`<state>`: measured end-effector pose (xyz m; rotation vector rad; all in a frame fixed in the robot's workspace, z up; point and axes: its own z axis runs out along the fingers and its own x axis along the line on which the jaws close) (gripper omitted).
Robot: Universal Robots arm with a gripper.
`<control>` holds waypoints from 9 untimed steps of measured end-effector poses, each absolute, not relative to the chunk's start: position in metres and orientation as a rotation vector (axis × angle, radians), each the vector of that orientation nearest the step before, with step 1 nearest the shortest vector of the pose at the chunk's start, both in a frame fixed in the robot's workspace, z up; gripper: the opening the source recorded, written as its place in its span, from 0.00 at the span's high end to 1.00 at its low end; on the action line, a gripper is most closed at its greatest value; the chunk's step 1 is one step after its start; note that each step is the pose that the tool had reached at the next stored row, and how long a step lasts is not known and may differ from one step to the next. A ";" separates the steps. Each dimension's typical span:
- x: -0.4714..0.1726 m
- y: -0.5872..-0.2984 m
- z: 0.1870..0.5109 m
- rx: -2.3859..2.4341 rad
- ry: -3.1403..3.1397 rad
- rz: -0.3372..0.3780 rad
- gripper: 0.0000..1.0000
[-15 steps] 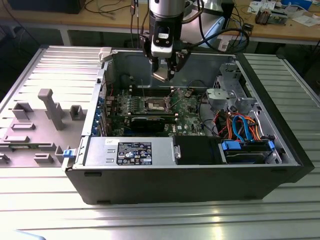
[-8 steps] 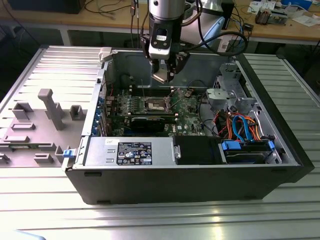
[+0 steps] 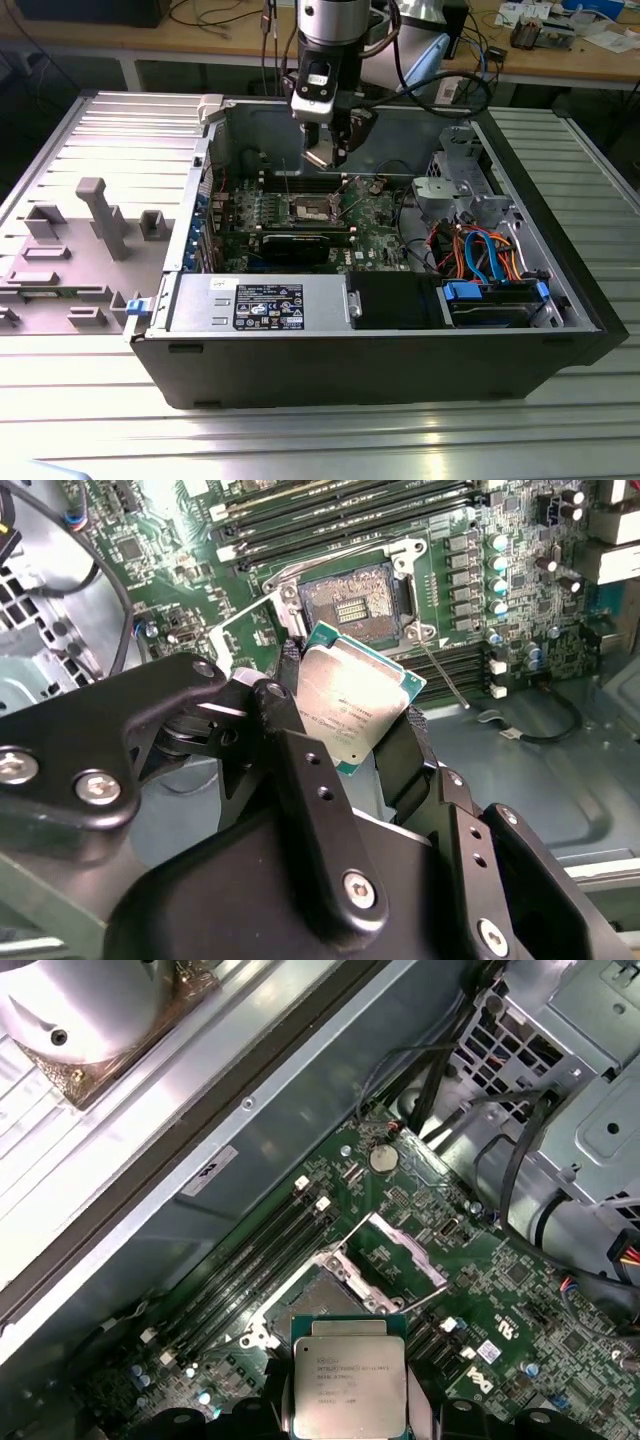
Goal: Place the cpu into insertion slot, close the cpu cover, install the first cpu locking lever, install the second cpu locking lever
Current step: 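Place the cpu into insertion slot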
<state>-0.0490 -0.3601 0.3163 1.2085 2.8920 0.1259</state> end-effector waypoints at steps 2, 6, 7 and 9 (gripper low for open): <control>-0.049 -0.360 0.315 1.223 2.893 0.122 0.45; -0.049 -0.360 0.312 1.229 2.896 0.117 0.45; -0.049 -0.360 0.312 1.229 2.896 0.117 0.45; -0.049 -0.360 0.311 1.229 2.896 0.117 0.45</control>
